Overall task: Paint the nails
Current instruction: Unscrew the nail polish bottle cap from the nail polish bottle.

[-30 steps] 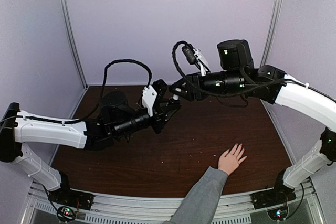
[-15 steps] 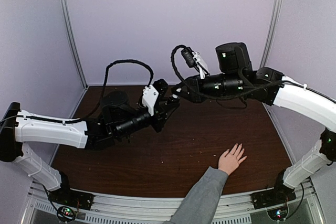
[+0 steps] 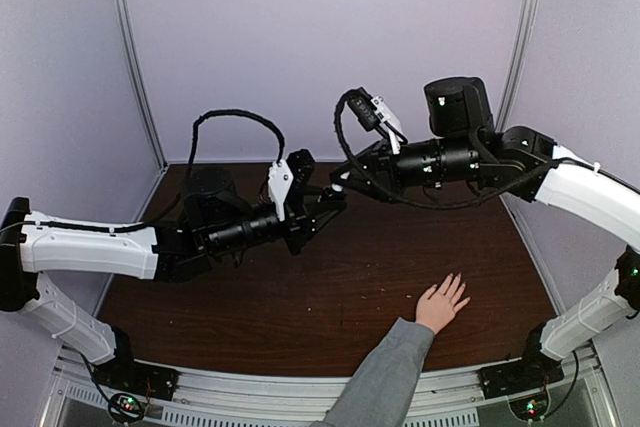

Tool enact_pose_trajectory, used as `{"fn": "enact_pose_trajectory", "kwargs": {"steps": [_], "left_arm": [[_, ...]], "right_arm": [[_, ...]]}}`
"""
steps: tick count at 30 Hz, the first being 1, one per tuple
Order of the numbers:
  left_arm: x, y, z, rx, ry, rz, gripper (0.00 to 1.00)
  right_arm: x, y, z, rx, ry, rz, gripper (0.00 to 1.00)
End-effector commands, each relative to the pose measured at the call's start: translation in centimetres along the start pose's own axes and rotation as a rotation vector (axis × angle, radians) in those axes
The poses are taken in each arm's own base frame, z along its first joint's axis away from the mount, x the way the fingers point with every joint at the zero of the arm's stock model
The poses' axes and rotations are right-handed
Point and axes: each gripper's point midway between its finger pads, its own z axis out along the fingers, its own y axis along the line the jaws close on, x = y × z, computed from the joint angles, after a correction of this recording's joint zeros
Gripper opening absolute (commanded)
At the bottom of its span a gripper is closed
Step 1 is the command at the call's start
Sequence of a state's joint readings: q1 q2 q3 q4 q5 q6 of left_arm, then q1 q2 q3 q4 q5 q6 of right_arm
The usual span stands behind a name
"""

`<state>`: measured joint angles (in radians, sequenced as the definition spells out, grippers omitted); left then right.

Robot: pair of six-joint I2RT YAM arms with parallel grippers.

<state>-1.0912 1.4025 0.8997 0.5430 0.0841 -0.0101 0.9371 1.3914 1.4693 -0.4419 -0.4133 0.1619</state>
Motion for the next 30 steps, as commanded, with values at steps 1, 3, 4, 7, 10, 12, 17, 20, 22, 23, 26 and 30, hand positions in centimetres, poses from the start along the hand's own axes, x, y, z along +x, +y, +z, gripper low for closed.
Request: {"fn": "enact_pose_trajectory", "kwargs": {"steps": [1, 3, 4, 7, 10, 12, 17, 20, 22, 23, 26, 30], "left_arm": [[-4.4, -5.4, -1.8, 0.288, -0.157, 0.038, 0.0], [-4.6, -6.5, -2.3, 0.355, -0.167, 0.01, 0.0], [-4.8, -6.9, -2.4, 0.385, -0.172, 0.01, 0.0], [-4.9, -8.2, -2.9, 0.469, -0.177, 0.005, 0.0], [-5.2, -9.2, -3.4, 0.541, -0.187, -0.005, 0.0], [-5.5, -9.7, -3.7, 0.584, -0.199, -0.013, 0.0], [-6.4, -11.0, -4.5, 0.703, -0.233, -0.039, 0.0], [-7.0, -11.4, -5.0, 0.77, -0.256, -0.066, 0.0], [-7.4, -11.4, -5.3, 0.802, -0.27, -0.09, 0.0], [-7.5, -11.4, -5.4, 0.814, -0.279, -0.098, 0.0], [-7.9, -11.2, -5.6, 0.837, -0.298, -0.114, 0.0], [-7.6, -10.9, -5.4, 0.827, -0.296, -0.121, 0.0]], "right_arm": [[-1.4, 1.8, -0.8, -0.076, -0.044, -0.08, 0.05], [-1.4, 2.2, -1.1, -0.099, -0.046, -0.103, 0.05], [-1.5, 2.5, -1.2, -0.111, -0.049, -0.115, 0.05], [-1.6, 3.2, -1.5, -0.149, -0.053, -0.15, 0.05], [-1.6, 4.2, -1.9, -0.202, -0.056, -0.179, 0.05], [-1.6, 5.0, -2.1, -0.246, -0.059, -0.213, 0.05], [-1.6, 6.6, -2.9, -0.331, -0.059, -0.264, 0.04], [-1.5, 7.3, -3.4, -0.373, -0.055, -0.287, 0.04], [-1.4, 7.7, -3.6, -0.395, -0.053, -0.301, 0.04], [-1.3, 7.9, -3.7, -0.409, -0.051, -0.303, 0.04], [-1.1, 8.3, -3.8, -0.436, -0.048, -0.311, 0.04], [-1.2, 8.1, -3.9, -0.426, -0.05, -0.312, 0.04]]}}
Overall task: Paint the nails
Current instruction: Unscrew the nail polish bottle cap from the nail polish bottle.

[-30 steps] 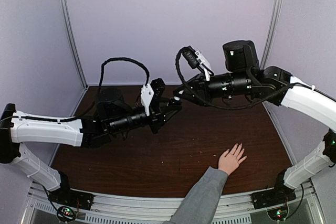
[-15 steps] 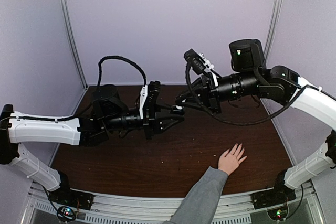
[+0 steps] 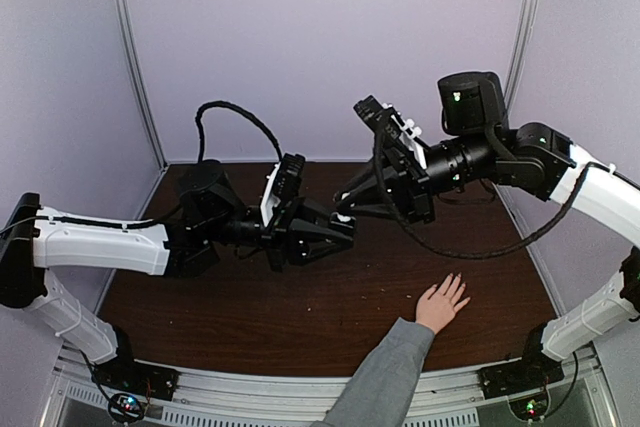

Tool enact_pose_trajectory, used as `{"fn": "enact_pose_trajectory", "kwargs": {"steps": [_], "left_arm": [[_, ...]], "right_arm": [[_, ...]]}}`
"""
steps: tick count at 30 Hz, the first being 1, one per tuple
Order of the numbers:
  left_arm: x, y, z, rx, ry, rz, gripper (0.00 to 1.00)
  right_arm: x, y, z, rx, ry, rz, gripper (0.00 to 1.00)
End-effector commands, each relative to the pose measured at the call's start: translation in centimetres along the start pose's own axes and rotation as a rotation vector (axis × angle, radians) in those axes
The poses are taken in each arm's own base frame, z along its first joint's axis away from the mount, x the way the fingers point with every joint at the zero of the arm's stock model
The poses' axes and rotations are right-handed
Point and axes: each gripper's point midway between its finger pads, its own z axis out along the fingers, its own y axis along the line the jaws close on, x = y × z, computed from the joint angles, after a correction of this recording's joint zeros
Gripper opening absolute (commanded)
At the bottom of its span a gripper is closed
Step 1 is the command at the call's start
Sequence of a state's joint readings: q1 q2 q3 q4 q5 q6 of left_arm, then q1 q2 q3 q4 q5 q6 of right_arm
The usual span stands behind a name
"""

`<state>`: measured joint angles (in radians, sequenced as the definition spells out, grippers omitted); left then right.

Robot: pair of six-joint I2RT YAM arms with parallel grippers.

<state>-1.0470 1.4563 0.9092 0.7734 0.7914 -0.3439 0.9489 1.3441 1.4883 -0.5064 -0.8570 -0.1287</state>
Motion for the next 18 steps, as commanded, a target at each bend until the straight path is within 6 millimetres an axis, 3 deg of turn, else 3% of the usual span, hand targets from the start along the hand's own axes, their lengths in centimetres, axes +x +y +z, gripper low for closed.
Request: {"fn": "enact_pose_trajectory", "kwargs": {"steps": [1, 4, 7, 12, 18], "left_arm": [[-3.3, -3.5, 0.2, 0.171, -0.091, 0.137, 0.0], [-3.3, -2.5, -0.1, 0.114, -0.098, 0.146, 0.0], [-3.2, -1.3, -0.5, 0.025, -0.097, 0.173, 0.0], [-3.2, 0.2, -1.2, -0.102, -0.104, 0.215, 0.0], [-3.5, 1.9, -2.0, -0.232, -0.118, 0.241, 0.0]], "right_arm": [[-2.0, -0.9, -0.5, 0.048, -0.049, -0.033, 0.05], [-2.1, -1.5, -0.7, 0.085, -0.054, -0.018, 0.37], [-2.2, -2.0, -0.9, 0.115, -0.056, -0.002, 0.51], [-2.1, -2.6, -1.1, 0.149, -0.059, 0.022, 0.55], [-2.2, -2.8, -1.1, 0.161, -0.084, 0.049, 0.49]]}}
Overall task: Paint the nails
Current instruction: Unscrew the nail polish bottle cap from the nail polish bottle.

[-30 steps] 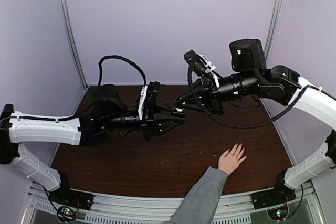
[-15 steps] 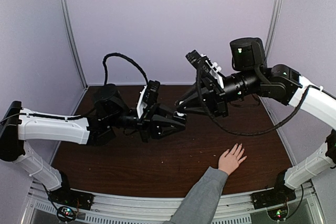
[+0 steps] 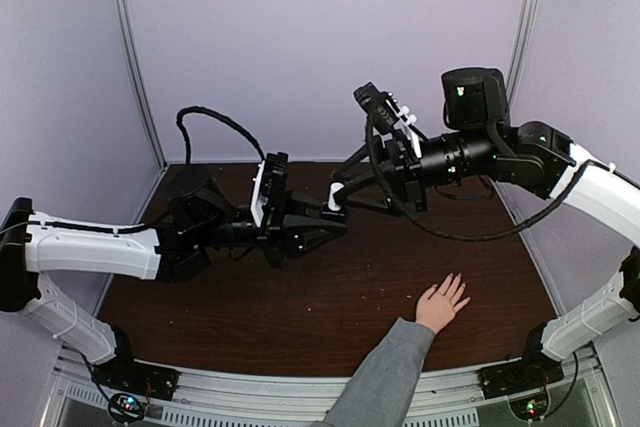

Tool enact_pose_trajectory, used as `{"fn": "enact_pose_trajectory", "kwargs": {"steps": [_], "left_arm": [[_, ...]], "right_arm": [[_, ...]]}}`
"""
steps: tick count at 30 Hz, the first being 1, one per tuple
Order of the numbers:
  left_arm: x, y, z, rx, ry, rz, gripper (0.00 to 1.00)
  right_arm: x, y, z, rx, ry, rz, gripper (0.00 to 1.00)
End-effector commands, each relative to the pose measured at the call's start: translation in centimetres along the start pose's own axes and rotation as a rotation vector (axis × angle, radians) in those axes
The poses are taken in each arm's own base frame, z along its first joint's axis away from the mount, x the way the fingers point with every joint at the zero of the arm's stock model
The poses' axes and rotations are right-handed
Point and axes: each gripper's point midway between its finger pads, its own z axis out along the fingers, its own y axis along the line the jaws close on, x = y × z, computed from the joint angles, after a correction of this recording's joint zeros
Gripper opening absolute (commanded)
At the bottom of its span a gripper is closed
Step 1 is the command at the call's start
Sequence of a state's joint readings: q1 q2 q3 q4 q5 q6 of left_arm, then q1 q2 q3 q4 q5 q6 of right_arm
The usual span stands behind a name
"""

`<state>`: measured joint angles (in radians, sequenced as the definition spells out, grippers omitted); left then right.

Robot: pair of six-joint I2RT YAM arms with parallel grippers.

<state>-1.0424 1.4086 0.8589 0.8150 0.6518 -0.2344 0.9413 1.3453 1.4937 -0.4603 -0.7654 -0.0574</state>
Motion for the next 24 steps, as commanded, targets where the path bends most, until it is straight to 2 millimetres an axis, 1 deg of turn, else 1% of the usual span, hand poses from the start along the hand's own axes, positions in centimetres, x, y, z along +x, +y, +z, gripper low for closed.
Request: {"fn": "enact_pose_trajectory", "kwargs": {"steps": [1, 5, 10, 12, 14, 15, 16, 18, 21, 24], "left_arm": [[-2.2, 1.3, -0.7, -0.121, -0.064, 0.107, 0.0], [-2.2, 2.7, -1.0, -0.208, -0.059, 0.113, 0.0], [-1.6, 3.6, -1.0, -0.249, -0.038, 0.103, 0.0], [-1.4, 4.6, -1.2, -0.303, -0.025, 0.099, 0.0], [-0.9, 6.0, -1.5, -0.386, 0.009, 0.091, 0.0], [-0.6, 7.0, -1.8, -0.441, 0.029, 0.088, 0.0], [-0.1, 7.8, -2.1, -0.491, 0.052, 0.081, 0.0], [0.2, 9.0, -2.7, -0.56, 0.064, 0.084, 0.0], [0.6, 10.0, -3.0, -0.616, 0.088, 0.087, 0.0], [1.2, 10.4, -2.9, -0.633, 0.108, 0.085, 0.0]], "right_arm": [[-1.3, -1.1, -0.6, 0.066, -0.057, 0.016, 0.47], [-0.8, -2.0, -0.3, 0.103, -0.055, 0.061, 0.46], [-0.4, -2.9, 0.1, 0.135, -0.045, 0.086, 0.44], [-0.4, -3.7, 0.0, 0.18, -0.047, 0.112, 0.4], [-0.2, -5.0, -0.2, 0.252, -0.048, 0.153, 0.36], [-0.1, -5.8, -0.3, 0.297, -0.045, 0.178, 0.36], [0.1, -6.5, -0.5, 0.338, -0.044, 0.201, 0.39], [0.4, -7.7, -0.8, 0.41, -0.044, 0.239, 0.45], [1.0, -8.9, -1.0, 0.475, -0.04, 0.28, 0.47], [1.6, -9.9, -1.0, 0.527, -0.028, 0.318, 0.47]]}}
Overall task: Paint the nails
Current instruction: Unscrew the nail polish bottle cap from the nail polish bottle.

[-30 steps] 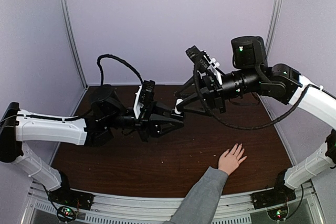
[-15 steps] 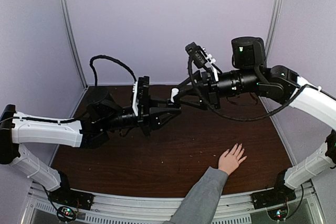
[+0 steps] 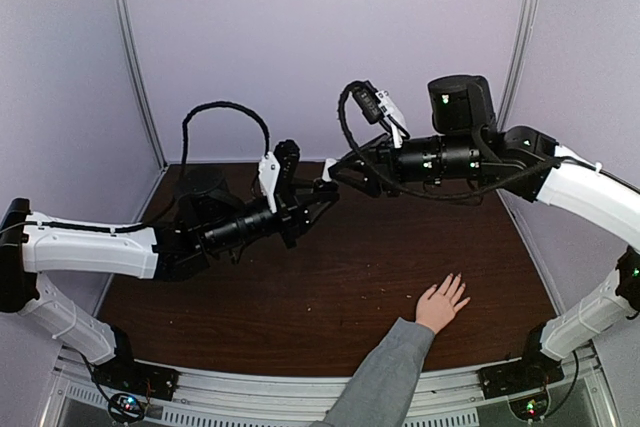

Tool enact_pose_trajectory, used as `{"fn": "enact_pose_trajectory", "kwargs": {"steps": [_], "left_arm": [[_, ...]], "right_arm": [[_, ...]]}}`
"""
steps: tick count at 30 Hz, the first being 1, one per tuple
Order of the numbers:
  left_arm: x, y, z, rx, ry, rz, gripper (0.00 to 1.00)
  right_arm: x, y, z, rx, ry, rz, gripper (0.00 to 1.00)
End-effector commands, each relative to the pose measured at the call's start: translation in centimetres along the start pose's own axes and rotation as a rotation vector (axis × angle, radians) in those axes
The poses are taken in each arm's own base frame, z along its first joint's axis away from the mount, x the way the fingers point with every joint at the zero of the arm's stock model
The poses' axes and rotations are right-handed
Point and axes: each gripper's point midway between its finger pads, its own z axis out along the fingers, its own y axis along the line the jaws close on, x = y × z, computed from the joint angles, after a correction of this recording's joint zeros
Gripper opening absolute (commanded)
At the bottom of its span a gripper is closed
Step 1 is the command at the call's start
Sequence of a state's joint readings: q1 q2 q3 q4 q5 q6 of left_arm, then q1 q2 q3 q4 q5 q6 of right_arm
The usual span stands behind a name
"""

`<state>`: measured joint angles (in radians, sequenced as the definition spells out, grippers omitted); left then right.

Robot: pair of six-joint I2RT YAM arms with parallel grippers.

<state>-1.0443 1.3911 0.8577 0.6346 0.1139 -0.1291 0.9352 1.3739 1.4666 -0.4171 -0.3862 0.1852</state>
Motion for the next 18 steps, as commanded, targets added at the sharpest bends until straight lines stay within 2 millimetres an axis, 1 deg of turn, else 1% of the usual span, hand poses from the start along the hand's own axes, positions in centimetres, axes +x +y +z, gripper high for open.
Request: {"fn": "enact_pose_trajectory", "kwargs": {"steps": [1, 7, 11, 15, 18], "left_arm": [[-1.4, 2.0, 0.6, -0.121, -0.022, 0.035, 0.0], [-0.2, 2.8, 1.1, -0.191, 0.024, 0.08, 0.0], [0.5, 2.8, 1.6, -0.21, 0.052, 0.106, 0.0], [0.9, 2.9, 1.8, -0.225, 0.066, 0.117, 0.0], [1.0, 3.0, 1.8, -0.235, 0.072, 0.117, 0.0]], "right_arm": [[-0.4, -2.8, 0.3, 0.153, -0.012, 0.085, 0.47], [-0.3, -3.4, 1.3, 0.167, -0.017, 0.177, 0.47], [-0.2, -3.4, 1.8, 0.155, -0.018, 0.21, 0.46], [0.2, -3.4, 2.3, 0.149, -0.006, 0.229, 0.43], [0.6, -3.5, 2.6, 0.148, 0.006, 0.238, 0.37]]}}
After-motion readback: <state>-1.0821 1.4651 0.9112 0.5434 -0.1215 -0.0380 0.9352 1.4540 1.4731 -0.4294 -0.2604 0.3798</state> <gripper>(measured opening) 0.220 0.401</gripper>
